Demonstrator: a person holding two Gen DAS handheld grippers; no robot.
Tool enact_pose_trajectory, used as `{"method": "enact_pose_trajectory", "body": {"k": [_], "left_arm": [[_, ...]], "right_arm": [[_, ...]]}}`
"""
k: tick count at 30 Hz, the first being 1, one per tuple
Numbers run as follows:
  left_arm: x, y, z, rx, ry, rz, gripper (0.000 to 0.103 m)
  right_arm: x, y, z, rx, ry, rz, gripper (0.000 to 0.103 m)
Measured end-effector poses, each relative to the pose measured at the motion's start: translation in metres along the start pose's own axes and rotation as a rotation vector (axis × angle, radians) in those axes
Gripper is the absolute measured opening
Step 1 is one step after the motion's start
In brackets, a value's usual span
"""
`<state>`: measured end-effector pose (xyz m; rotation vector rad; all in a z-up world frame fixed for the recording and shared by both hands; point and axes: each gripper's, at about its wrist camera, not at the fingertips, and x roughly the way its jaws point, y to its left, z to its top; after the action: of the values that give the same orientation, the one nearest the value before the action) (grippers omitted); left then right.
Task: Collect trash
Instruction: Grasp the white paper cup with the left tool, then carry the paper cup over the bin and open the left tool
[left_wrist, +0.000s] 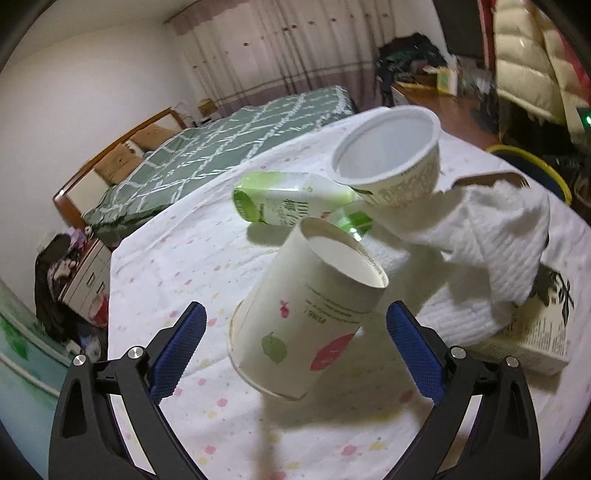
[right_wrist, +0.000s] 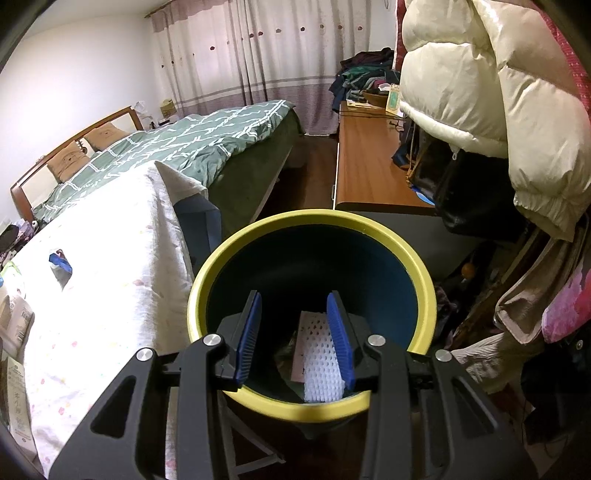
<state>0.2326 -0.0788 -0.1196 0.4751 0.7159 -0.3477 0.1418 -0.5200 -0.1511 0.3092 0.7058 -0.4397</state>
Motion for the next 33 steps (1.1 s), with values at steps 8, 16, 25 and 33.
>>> {"method": "enact_pose_trajectory", "body": {"k": [8, 16, 25, 33], "left_arm": [[0.014, -0.008, 0.004, 0.115, 0.024, 0.031, 0.077], [0.006, 0.002, 0.000, 0.104, 0.019, 0.001, 0.061], [-0.054, 0.020, 0.007, -0.046, -0.045, -0.027, 0.061], [-0.116, -0.004, 0.037, -0.104, -0.125, -0.119, 0.061]], "right_arm": [[0.000, 0.005, -0.002, -0.009, 0.005, 0.011, 0.035], [-0.005, 0.006, -0.003, -0.005, 0.000, 0.023, 0.035], [-0.021, 0.006, -0.005, -0.003, -0.023, 0.050, 0.035], [-0.051, -0.006, -0.015, 0.006, -0.049, 0.064, 0.035]]}}
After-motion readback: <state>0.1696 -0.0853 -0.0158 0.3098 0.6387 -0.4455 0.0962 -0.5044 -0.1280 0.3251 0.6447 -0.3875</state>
